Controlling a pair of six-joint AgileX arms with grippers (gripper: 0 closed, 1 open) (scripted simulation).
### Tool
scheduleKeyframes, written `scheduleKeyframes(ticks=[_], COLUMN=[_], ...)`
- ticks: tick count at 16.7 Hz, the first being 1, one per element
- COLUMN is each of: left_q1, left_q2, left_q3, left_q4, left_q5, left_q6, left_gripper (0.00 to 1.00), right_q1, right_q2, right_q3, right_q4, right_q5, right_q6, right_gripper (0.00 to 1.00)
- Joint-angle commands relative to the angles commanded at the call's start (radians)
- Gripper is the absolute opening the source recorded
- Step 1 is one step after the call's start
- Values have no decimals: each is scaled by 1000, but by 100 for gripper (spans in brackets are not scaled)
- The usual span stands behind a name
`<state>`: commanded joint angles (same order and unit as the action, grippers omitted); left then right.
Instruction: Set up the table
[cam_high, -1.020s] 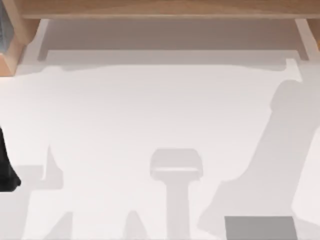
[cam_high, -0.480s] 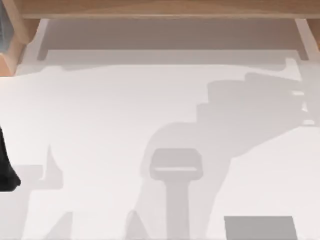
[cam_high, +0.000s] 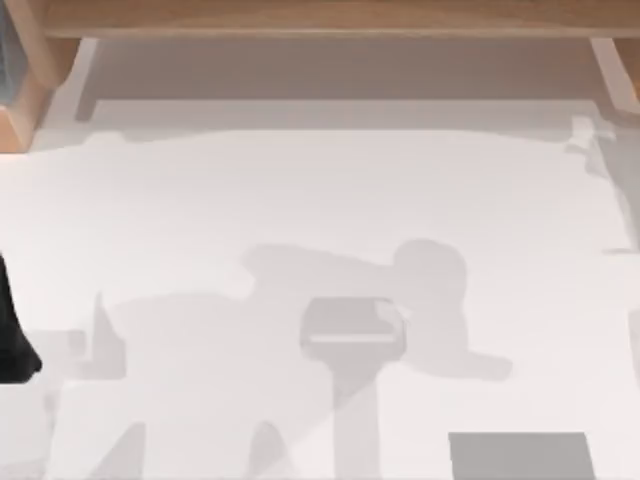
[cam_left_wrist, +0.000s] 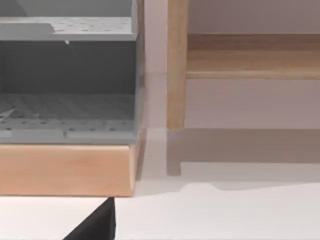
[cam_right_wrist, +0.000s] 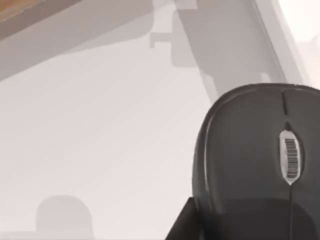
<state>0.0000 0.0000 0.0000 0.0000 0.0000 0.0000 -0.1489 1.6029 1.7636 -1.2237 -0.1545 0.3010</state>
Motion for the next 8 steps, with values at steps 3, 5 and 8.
scheduleKeyframes(ticks=[3,5,8], left_q1=[0,0,0], left_q2=[0,0,0], left_q3=[0,0,0], left_q4=[0,0,0], left_q5=[0,0,0], left_q6=[0,0,0], left_gripper=[100,100,100], right_q1=[81,150,318], right_q2=[-66,-106,-151], right_q3=[-140,-232,-416], right_q4=[31,45,66], right_q5=[-5,8,47], right_q6=[84,147,232], right_gripper=[0,0,0])
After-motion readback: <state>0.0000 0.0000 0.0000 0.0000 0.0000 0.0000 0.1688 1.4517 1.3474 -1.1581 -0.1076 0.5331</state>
